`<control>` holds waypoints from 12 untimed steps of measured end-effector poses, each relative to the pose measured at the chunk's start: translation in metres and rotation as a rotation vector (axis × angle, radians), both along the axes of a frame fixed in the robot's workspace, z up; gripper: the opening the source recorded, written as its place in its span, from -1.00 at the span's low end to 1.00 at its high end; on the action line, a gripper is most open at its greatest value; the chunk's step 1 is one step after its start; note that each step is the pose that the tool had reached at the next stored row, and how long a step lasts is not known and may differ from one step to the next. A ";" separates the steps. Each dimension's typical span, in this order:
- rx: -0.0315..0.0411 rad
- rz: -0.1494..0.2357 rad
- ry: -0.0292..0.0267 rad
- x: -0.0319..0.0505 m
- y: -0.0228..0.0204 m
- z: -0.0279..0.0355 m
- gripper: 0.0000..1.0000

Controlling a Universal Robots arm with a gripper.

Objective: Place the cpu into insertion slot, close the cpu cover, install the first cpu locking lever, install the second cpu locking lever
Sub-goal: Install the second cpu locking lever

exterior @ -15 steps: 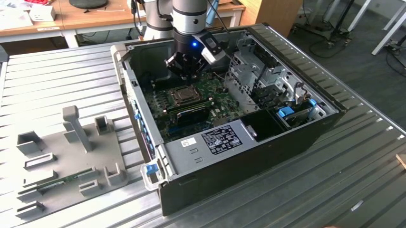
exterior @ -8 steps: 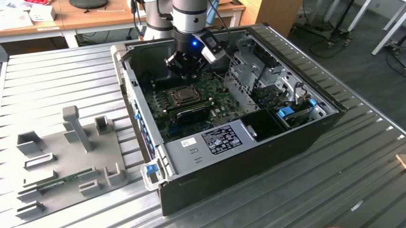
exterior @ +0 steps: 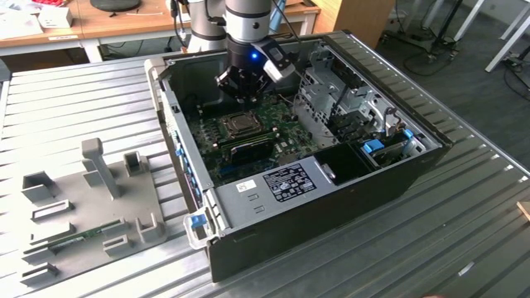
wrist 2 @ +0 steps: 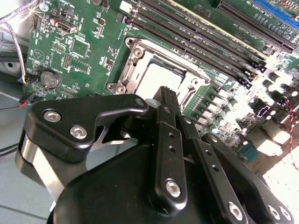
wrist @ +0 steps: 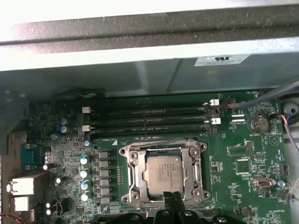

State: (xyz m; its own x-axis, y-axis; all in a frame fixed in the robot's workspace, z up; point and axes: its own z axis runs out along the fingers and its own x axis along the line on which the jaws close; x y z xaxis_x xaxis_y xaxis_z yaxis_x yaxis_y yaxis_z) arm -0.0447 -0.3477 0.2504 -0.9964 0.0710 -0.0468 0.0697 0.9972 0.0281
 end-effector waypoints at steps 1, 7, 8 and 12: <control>0.0000 0.000 0.0000 0.0000 -0.0009 0.0000 -0.80; -0.0001 0.000 0.0000 0.0000 -0.0026 0.0000 -0.80; -0.0001 0.000 0.0000 0.0000 -0.0027 0.0000 -0.80; 0.0001 0.000 -0.0001 0.0000 -0.0041 0.0000 -0.80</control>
